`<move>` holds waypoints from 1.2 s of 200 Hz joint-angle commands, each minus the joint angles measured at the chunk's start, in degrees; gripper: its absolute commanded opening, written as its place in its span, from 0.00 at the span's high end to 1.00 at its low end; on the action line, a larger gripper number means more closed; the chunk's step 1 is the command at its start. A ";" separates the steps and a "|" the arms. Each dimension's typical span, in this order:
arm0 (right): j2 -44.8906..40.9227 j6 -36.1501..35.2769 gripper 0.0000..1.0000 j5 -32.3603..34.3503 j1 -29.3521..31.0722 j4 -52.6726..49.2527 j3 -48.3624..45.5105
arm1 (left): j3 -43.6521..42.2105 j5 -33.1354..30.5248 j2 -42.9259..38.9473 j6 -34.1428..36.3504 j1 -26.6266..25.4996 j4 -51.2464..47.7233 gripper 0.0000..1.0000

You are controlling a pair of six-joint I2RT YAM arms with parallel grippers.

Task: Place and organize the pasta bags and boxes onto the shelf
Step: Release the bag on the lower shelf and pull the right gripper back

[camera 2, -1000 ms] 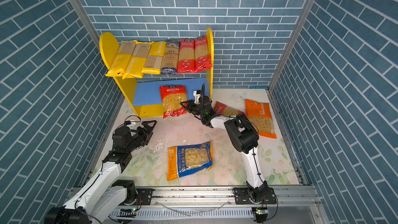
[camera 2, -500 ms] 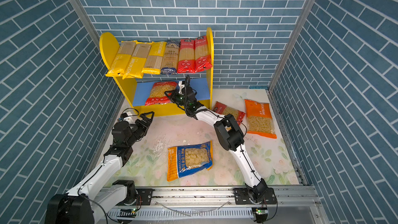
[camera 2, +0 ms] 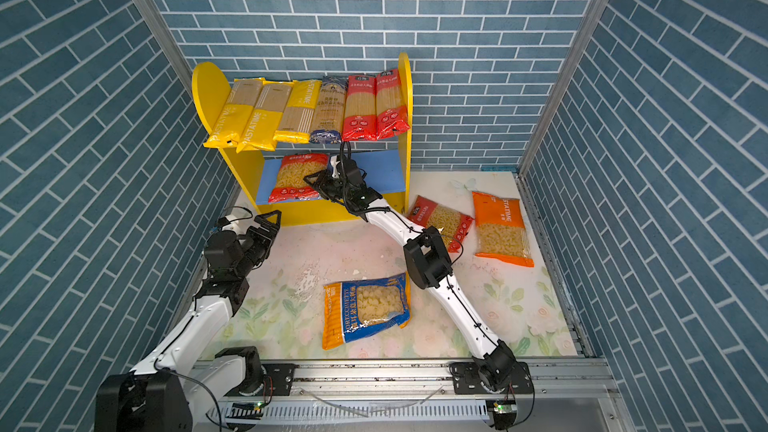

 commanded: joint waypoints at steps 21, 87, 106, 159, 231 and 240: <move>-15.05 -1.87 0.40 -2.97 -0.63 6.43 -20.88 | 4.39 -0.71 4.01 0.75 0.29 4.69 0.00; -33.33 1.95 0.34 -3.63 -2.14 25.87 -56.47 | 11.23 1.13 19.30 1.94 -1.04 15.10 0.06; -38.06 3.29 0.34 -3.30 -2.15 31.08 -66.57 | 12.92 1.77 23.75 1.68 -1.59 17.85 0.12; -50.92 2.71 0.37 -0.85 -2.06 34.98 -87.61 | 17.89 2.08 31.34 -0.60 -2.26 22.49 0.43; -60.12 2.91 0.40 1.81 -2.07 35.39 -99.58 | 18.25 0.61 32.48 -2.97 -2.01 23.05 0.81; -60.94 2.56 0.40 1.90 -2.06 34.58 -99.94 | 18.35 0.15 32.34 -2.98 -1.60 23.13 0.88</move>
